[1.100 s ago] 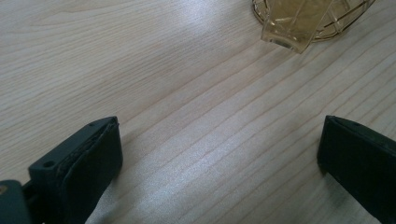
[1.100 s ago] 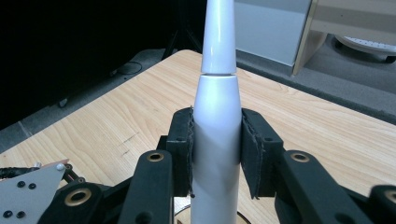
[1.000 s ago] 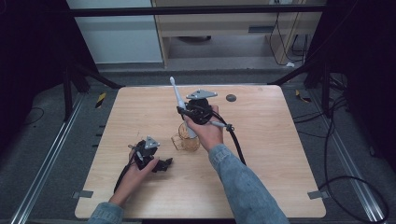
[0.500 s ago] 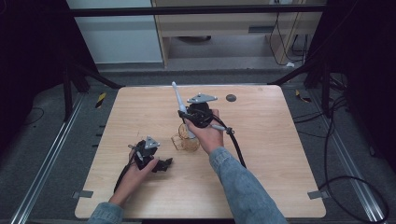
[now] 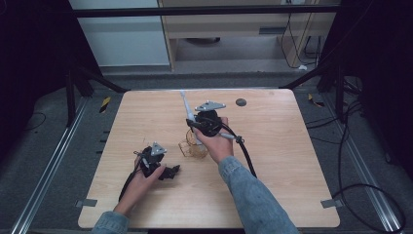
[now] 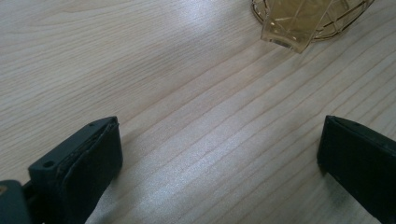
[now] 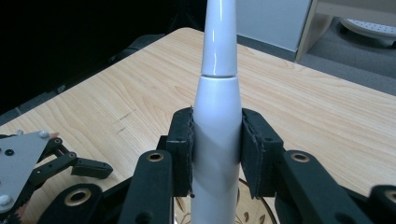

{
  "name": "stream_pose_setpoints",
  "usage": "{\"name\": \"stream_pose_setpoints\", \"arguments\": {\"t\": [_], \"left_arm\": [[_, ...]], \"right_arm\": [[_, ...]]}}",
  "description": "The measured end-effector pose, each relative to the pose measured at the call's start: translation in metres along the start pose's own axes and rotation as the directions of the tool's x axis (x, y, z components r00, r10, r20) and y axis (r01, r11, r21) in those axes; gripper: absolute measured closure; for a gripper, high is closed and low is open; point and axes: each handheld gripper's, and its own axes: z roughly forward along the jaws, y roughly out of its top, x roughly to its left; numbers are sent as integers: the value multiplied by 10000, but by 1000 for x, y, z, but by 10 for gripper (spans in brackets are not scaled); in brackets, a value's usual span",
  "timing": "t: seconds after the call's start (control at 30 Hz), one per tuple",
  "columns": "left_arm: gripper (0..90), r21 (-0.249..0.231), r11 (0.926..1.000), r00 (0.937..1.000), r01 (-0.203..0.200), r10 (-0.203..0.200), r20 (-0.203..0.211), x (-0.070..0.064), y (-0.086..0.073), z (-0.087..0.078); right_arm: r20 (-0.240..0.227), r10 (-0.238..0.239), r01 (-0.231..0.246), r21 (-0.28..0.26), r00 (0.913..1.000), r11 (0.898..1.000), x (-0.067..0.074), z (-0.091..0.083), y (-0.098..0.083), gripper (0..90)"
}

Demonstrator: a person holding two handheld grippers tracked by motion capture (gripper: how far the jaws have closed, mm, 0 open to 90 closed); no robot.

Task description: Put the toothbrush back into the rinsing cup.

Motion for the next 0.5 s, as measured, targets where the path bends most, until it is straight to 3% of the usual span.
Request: {"name": "stream_pose_setpoints", "arguments": {"t": [0.5], "left_arm": [[0,-2,10000,10000,3,-3,1,0,0,0]], "right_arm": [[63,-43,42,187,10000,9998,-1,-1,-7,669]]}}
